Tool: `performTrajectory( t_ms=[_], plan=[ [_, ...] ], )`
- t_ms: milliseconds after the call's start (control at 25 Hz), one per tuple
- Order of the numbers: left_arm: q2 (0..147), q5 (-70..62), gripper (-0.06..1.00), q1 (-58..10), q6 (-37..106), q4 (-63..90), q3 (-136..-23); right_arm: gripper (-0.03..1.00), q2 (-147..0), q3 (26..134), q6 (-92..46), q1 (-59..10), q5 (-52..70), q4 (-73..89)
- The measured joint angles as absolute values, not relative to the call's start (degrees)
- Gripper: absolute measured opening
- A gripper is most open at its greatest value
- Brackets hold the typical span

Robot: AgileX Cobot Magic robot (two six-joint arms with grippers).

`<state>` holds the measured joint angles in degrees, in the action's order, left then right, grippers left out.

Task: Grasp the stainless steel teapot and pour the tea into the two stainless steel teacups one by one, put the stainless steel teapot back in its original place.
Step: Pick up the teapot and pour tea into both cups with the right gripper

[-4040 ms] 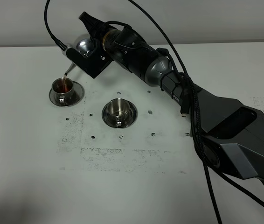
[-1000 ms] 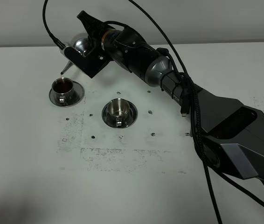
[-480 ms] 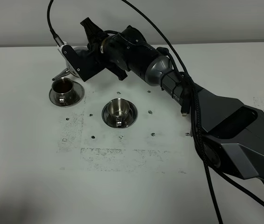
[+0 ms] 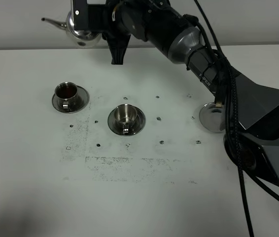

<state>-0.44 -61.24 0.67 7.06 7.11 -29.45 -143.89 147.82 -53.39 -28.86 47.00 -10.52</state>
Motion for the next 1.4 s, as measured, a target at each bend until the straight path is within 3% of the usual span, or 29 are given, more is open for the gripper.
performTrajectory(
  t_ms=[240, 400, 1400],
  plan=[
    [-0.44, -61.24, 0.69, 0.67, 7.06, 7.11, -29.45, 0.18, -142.39, 147.82, -29.53, -27.51, 52.95, -8.73],
    [-0.44, -61.24, 0.69, 0.67, 7.06, 7.11, -29.45, 0.18, -143.08, 147.82, -22.78, -26.23, 56.45, -5.77],
    [-0.44, -61.24, 0.69, 0.67, 7.06, 7.11, -29.45, 0.18, -154.8, 147.86, -21.62, -25.06, 55.7, 5.08]
  ],
)
